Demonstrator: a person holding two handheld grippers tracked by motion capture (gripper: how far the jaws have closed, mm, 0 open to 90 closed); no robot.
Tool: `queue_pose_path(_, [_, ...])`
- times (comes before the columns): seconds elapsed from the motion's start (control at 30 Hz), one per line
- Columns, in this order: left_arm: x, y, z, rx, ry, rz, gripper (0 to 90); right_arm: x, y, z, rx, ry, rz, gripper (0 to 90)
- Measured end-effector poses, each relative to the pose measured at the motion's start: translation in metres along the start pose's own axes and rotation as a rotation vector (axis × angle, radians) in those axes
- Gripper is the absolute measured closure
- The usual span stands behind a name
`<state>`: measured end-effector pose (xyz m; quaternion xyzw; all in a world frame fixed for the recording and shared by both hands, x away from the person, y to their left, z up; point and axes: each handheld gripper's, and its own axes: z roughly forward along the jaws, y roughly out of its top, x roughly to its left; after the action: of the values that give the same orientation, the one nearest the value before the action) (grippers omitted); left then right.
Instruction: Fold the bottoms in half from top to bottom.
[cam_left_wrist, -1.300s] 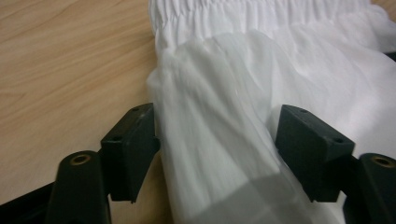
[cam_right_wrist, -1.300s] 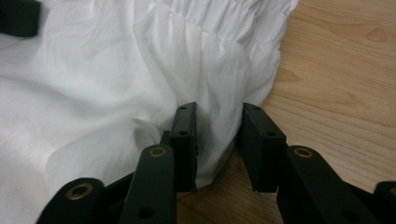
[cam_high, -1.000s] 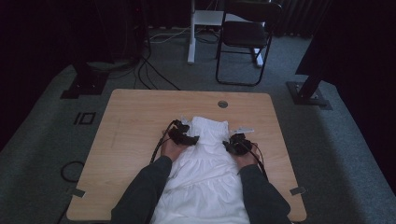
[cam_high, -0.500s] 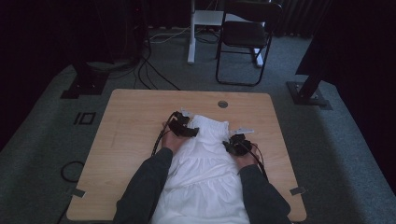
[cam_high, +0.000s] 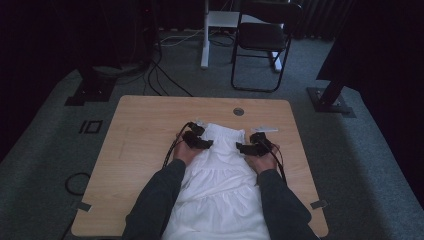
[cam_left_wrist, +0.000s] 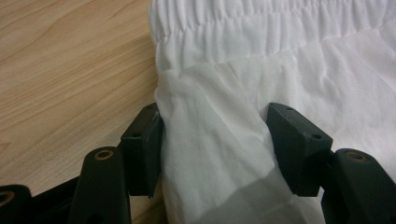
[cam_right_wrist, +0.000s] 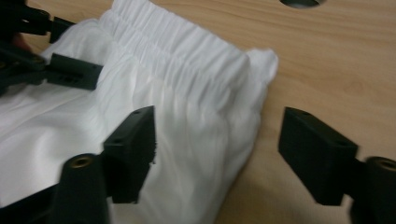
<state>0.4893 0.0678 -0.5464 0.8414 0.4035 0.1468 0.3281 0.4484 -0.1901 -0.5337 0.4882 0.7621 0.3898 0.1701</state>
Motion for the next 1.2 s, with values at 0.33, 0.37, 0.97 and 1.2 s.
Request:
queue_pose_path(0.33, [-0.003,-0.003,-0.003,0.004,0.013,-0.009,40.6,0.006,0.001,0.034,0.105,-0.101,-0.028,29.2])
queue_pose_path(0.37, [-0.004,-0.002,-0.003,0.013,0.016,-0.017,40.7,0.007,0.002,0.034,0.105,-0.101,-0.028,31.9])
queue_pose_path(0.97, [-0.004,0.013,-0.017,-0.007,-0.036,-0.038,84.2,-0.011,0.025,0.032,0.109,0.052,0.079,84.2])
queue_pose_path(1.2, [0.008,0.063,-0.069,-0.154,-0.015,0.021,84.3,-0.008,0.074,-0.002,-0.023,0.038,-0.002,84.1])
